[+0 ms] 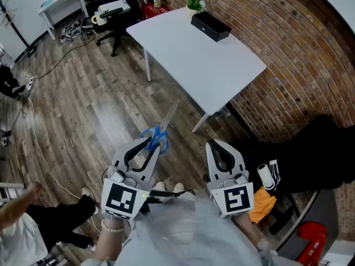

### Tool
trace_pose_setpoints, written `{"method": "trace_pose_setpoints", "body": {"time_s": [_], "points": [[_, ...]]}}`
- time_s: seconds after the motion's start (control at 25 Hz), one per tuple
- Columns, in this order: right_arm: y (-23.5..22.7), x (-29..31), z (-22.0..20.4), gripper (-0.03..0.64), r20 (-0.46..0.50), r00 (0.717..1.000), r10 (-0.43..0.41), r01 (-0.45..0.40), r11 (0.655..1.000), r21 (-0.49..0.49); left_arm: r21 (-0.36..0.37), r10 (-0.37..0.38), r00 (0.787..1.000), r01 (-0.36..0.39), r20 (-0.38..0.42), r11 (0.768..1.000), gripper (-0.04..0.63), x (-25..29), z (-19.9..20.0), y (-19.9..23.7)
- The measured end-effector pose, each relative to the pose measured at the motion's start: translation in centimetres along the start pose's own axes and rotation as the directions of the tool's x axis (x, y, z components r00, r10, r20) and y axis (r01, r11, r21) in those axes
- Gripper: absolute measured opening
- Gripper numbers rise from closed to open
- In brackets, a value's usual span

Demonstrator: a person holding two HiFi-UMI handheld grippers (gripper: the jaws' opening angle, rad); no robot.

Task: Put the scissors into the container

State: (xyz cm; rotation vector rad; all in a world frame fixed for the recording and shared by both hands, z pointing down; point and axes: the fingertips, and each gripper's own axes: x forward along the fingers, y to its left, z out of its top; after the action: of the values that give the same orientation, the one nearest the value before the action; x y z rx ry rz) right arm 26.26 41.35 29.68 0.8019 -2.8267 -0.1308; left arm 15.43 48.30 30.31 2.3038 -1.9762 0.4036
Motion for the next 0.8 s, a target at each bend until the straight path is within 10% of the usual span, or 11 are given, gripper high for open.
{"method": "trace_pose_setpoints", "body": {"time_s": [0.8], "points": [[1.1, -0.2, -0.1, 0.049, -0.043, 0.999, -0.020, 0.021, 1.000, 0.012, 0.000, 0.009, 1.000, -0.009, 0.027, 1.000, 0.095, -1.2, 0.3, 1.4]]}}
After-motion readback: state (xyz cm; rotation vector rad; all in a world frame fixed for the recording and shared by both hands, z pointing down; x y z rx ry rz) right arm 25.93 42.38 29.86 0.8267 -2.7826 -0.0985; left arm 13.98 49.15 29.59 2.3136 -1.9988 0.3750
